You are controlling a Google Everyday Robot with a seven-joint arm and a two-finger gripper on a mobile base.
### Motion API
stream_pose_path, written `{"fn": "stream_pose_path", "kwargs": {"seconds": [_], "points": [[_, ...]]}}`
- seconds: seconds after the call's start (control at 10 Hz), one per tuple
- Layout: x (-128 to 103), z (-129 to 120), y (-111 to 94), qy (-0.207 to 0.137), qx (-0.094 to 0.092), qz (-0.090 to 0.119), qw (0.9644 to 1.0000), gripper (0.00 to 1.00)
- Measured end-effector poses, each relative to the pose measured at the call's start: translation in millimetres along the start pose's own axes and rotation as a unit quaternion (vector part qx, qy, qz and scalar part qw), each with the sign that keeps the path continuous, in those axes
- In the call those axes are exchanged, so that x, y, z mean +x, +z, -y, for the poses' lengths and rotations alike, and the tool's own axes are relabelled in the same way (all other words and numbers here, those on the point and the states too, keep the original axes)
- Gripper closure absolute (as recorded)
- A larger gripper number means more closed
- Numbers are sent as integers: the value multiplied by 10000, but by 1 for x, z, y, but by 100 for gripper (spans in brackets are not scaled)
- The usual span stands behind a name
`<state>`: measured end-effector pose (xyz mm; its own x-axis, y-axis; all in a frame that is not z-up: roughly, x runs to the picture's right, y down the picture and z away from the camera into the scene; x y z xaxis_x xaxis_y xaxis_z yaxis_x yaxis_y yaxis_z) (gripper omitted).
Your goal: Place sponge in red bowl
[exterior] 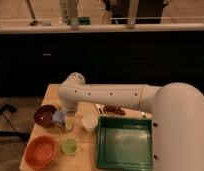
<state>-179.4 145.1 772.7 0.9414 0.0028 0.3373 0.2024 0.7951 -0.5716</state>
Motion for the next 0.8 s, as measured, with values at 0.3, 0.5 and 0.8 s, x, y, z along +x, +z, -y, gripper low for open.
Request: {"fn": "stream_pose_path", "kwargs": {"seconds": [0.3, 0.5, 0.8], "points": [[1, 6, 7, 17, -62, -28, 10000, 21], [2, 8, 11, 17, -92, -51, 9999, 38], [2, 8, 14, -4, -126, -67, 9999, 67]]}}
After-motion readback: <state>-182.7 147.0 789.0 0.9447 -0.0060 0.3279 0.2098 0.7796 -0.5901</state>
